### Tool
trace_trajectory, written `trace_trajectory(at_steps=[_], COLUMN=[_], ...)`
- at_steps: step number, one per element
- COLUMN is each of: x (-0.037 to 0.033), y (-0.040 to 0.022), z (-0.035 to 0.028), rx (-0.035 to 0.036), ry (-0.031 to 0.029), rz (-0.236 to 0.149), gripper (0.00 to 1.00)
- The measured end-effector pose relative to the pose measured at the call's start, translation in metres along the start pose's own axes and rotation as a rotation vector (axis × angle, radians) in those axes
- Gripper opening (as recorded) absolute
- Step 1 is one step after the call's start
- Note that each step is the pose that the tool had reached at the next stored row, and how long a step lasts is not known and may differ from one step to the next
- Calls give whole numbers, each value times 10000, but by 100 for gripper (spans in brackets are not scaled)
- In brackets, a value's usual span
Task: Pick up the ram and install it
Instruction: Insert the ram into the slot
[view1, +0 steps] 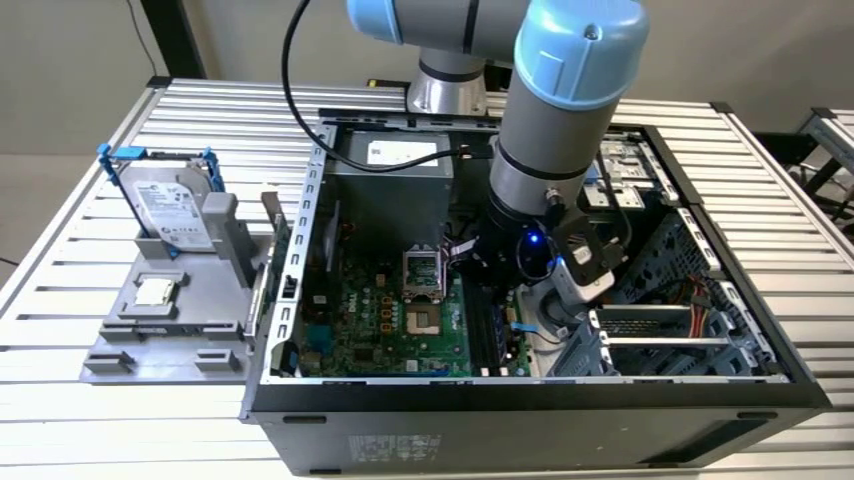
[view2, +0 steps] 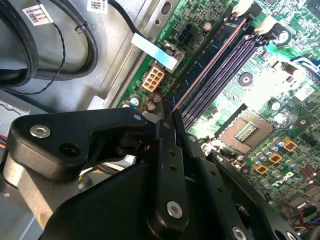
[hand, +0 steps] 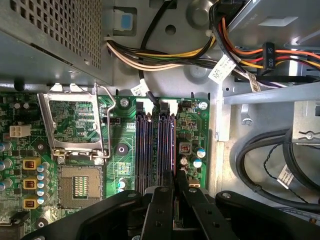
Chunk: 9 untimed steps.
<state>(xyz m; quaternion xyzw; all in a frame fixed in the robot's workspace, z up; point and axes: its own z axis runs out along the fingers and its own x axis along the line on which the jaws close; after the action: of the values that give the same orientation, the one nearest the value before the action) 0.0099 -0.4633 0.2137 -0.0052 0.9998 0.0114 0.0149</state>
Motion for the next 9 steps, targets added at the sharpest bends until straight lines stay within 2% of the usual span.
trace_trajectory(at_steps=[5, 6, 9], x=[0, -1, 0], y=[0, 1, 1], z=[0, 2, 1], rx=[-1, -7, -3], ry=[1, -1, 1], rz=[0, -1, 0], gripper=[0, 100, 100])
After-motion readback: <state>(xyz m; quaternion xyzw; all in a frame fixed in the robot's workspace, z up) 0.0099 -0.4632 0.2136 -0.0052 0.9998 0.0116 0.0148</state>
